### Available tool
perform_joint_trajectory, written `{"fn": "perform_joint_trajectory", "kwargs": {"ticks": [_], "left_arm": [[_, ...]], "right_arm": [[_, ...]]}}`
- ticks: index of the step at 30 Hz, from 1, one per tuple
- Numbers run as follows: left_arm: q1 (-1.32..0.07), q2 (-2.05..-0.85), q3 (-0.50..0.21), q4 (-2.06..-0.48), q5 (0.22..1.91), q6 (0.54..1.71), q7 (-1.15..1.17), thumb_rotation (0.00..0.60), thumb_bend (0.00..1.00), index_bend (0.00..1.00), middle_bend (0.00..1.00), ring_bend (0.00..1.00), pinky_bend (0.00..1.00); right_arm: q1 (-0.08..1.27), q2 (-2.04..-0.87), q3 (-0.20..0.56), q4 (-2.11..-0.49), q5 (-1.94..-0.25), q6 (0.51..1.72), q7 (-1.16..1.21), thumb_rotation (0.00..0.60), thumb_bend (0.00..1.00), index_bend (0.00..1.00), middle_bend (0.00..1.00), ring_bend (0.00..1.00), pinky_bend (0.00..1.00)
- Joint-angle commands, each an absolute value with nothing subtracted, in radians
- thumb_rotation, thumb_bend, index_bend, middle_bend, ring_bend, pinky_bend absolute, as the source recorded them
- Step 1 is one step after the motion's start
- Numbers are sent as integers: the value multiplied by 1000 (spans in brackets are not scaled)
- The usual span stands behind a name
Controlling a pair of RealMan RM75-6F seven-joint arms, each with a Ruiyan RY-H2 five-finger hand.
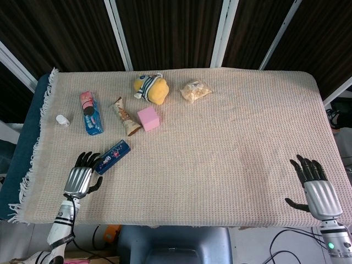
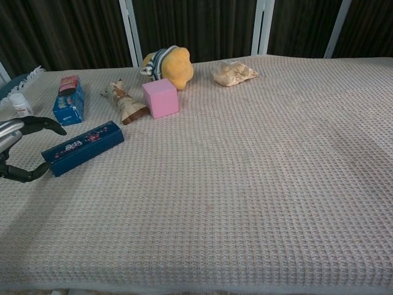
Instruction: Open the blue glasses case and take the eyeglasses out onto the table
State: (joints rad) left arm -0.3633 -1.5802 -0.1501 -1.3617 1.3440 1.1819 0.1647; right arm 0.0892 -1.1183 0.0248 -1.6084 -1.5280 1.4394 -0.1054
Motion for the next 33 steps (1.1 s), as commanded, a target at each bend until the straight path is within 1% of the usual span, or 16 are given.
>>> {"fn": "perform_joint_trajectory", "kwargs": {"ticks": [1,17,25,33], "left_arm": [[-381,-1611,-165,-1322,1307,1160,189,600,394,282,124,55,48],[-396,-1632,-161,-1265,1249,1146,235,600,395,292,137,72,51],[-403,-1635,-163,-1249,1229,1137,233,600,395,356,166,96,54],[-407,-1633,-159,-1248,1227,1138,227,600,394,394,180,106,58]], "right_arm": [[88,-1117,26,-1608,-1528,1442,-102,600,203,0,0,0,0],[88,-1117,27,-1610,-1522,1438,-103,600,203,0,0,0,0],[88,-1115,26,-1612,-1525,1438,-101,600,203,0,0,0,0],[88,-1116,27,-1612,-1523,1439,-103,600,203,0,0,0,0]]}}
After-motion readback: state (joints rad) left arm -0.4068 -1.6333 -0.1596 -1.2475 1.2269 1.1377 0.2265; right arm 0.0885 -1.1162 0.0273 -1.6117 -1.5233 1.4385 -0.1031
